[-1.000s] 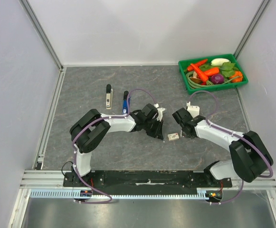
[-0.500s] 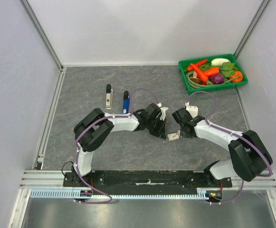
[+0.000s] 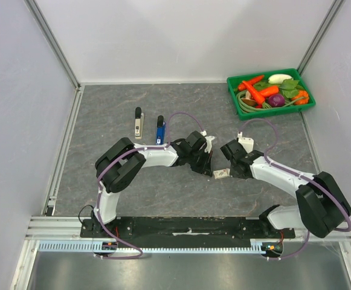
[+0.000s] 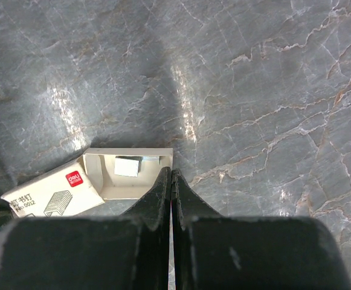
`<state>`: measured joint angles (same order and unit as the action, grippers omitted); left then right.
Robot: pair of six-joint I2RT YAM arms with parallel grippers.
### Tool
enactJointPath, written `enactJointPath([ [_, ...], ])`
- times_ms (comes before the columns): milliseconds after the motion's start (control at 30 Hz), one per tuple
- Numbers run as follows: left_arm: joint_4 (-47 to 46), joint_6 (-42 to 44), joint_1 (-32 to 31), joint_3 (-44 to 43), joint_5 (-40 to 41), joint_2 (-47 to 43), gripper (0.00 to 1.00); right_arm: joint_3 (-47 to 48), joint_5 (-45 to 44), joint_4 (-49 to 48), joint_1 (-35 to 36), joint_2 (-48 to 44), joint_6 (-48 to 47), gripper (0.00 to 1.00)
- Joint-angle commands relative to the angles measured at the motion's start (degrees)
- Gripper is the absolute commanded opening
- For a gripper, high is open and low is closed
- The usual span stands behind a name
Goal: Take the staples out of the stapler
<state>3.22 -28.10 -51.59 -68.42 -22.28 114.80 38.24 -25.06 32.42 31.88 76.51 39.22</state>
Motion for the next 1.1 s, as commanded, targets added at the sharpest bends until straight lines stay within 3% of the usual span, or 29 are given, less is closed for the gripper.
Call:
enactJointPath([
  [0, 2.1, -0.6, -0.5, -1.2, 3.0, 1.7, 0.03, -0.4, -0.9, 2.1, 1.2, -2.2, 2.3, 0.00],
  [1067, 4.6, 0.6, -0.7, -2.2, 5.3, 1.3, 0.02, -2.3, -4.8, 7.5, 10.8, -3.0, 11.1, 0.00],
])
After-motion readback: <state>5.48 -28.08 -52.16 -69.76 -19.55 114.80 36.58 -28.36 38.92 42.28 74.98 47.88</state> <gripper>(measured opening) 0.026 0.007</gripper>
